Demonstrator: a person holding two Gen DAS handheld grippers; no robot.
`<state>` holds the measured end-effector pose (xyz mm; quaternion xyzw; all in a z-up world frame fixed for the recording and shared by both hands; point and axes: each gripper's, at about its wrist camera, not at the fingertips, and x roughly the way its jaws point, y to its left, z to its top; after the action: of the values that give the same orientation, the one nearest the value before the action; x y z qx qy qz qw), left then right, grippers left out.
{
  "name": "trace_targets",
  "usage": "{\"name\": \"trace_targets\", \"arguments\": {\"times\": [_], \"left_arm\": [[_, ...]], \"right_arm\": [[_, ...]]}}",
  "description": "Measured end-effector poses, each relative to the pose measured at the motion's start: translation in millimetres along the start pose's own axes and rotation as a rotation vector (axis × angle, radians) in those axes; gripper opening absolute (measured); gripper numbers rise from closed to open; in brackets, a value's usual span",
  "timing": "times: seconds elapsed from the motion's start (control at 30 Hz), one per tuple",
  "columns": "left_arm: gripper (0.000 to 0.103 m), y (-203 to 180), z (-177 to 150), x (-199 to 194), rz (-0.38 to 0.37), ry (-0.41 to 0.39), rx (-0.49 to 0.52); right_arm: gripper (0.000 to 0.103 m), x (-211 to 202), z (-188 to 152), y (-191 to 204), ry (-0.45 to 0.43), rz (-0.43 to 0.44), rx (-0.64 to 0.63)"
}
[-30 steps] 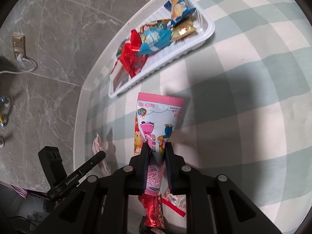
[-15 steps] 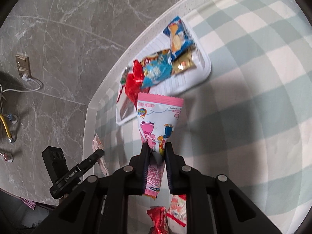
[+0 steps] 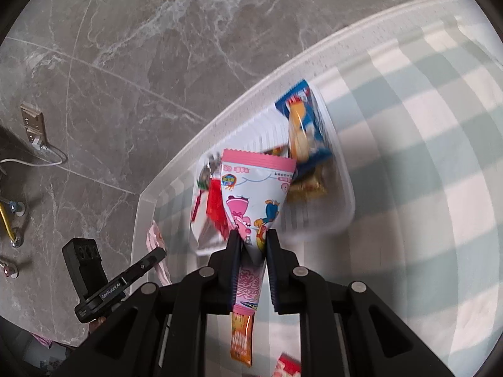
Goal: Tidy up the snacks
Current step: 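Carry both pink snacks into the white tray and open both tools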
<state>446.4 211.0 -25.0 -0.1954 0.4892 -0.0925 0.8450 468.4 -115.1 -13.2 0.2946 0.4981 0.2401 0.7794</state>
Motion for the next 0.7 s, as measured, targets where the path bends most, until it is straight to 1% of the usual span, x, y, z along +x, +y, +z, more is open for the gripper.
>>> {"name": "trace_targets", "arguments": {"times": [0.13,0.4,0.7], "left_arm": [[0.022,-4.0,16.1,10.8,-0.005,0.003,0.012],[0.022,-12.9,44.8,36.5,-0.009,0.015,0.028],[0.022,-18.8,60.9,60.7,0.008,0.031,0.049]], "right_arm": [[0.017,10.5,17.1,1.7,0.003,-0.017,-0.019],[0.017,31.9,40.2,1.4,0.024,-0.042,-0.051],[0.017,49.8,56.4,1.3,0.046,-0.075,-0.1]]}}
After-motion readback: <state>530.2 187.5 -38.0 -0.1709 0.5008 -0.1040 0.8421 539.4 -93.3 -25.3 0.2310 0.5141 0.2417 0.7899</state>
